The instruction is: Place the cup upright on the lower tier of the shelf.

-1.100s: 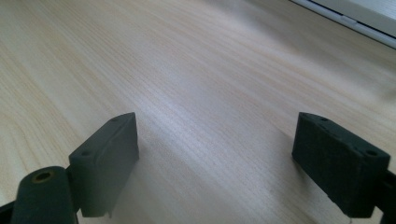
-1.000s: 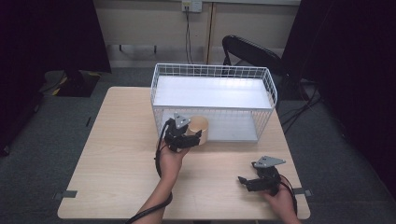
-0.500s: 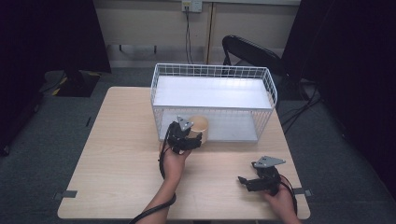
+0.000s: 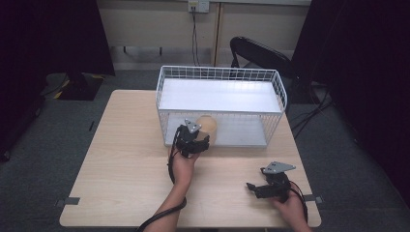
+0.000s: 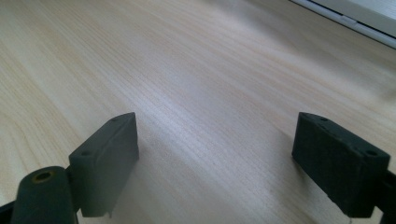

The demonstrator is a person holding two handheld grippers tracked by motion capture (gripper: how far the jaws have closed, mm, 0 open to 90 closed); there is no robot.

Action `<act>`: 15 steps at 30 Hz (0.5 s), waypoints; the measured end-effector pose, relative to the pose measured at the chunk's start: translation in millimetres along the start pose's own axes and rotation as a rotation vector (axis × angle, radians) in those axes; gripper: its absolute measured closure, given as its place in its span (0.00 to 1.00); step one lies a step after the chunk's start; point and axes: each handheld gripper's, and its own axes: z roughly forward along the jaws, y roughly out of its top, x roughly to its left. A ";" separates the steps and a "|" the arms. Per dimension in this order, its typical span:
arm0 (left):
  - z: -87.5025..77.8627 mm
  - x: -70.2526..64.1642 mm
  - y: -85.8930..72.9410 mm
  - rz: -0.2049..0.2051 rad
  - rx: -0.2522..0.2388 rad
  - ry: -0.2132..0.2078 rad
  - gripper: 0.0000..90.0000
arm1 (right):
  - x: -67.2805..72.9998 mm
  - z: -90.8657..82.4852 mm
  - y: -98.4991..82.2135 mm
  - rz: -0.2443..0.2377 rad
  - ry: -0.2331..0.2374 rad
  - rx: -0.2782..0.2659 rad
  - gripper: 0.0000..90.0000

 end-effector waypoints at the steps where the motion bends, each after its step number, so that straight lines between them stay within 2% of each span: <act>1: 0.7 0.2 -0.1 -0.002 -0.001 0.000 0.46 | 0.1 0.0 0.0 0.001 0.000 0.000 0.15; 7: 2.8 1.1 0.2 -0.018 0.000 0.001 0.49 | 0.0 0.0 0.0 0.001 0.000 0.000 0.15; 15: 5.2 1.4 -0.3 -0.022 -0.009 0.007 0.58 | 0.0 0.0 0.0 0.001 0.000 0.000 0.15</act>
